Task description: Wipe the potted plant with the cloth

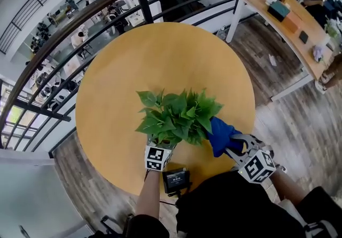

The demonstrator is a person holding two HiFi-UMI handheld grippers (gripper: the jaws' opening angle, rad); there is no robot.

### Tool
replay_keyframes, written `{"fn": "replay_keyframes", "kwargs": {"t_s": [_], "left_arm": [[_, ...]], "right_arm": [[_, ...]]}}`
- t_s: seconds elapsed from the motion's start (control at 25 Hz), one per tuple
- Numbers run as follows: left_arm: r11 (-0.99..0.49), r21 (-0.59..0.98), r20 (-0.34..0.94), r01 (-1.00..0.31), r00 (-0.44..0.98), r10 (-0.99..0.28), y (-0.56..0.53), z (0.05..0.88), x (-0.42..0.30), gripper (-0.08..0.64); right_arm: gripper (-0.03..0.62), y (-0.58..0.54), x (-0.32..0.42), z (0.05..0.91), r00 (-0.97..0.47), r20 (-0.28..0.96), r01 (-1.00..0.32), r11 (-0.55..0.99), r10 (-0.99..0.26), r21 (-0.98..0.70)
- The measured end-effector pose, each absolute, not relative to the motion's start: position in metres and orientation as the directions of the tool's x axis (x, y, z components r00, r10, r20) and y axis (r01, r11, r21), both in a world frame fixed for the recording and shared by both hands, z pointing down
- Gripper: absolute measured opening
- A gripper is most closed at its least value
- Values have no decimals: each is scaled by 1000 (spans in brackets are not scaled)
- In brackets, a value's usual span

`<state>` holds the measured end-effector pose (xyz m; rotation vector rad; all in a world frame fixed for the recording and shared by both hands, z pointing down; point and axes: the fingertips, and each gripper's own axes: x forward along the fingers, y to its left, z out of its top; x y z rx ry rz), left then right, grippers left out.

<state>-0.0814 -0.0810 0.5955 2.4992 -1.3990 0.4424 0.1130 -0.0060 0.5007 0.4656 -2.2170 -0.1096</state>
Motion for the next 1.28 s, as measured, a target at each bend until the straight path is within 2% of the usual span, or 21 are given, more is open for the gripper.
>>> {"fn": "replay_keyframes", "kwargs": {"t_s": [0.2, 0.32, 0.44, 0.56, 0.68, 0.76, 0.92, 1.04, 1.16, 1.28], "left_arm": [[-512, 62, 375, -857, 495, -783, -81, 597, -81, 400], [-512, 63, 375, -857, 496, -783, -81, 596, -80, 400], [-513, 61, 376, -856, 496, -783, -81, 595, -80, 400], [-513, 61, 377, -856, 496, -782, -82, 596, -80, 400], [-511, 60, 379, -857, 494, -783, -82, 597, -80, 402], [-510, 62, 382, -858, 492, -782, -82, 598, -80, 400], [-513, 63, 382, -856, 495, -780, -82, 597, -83, 400], [-512, 62, 381, -857, 494, -782, -82, 598, -81, 400], [-510, 61, 381, -858, 492, -783, -82, 599, -79, 400], [-511, 62, 380, -857, 494, -782, -82, 598, -80, 400]], "right_arm": [[102, 3, 152, 546, -454, 831, -313, 931, -321, 189], [101, -1, 172, 542, -430, 830, -364, 909, -356, 202], [101, -17, 173, 498, -497, 750, -438, 872, -436, 217], [101, -29, 157, 441, -596, 643, -459, 861, -482, 219], [101, -27, 128, 429, -648, 630, -431, 888, -429, 160], [101, -18, 107, 447, -655, 659, -366, 918, -370, 151], [101, 12, 89, 511, -561, 783, -191, 962, -268, 193], [101, 23, 115, 558, -427, 873, -111, 972, -235, 207], [102, 13, 156, 577, -324, 912, -152, 965, -252, 213], [101, -17, 189, 560, -285, 898, -277, 926, -335, 258]]}}
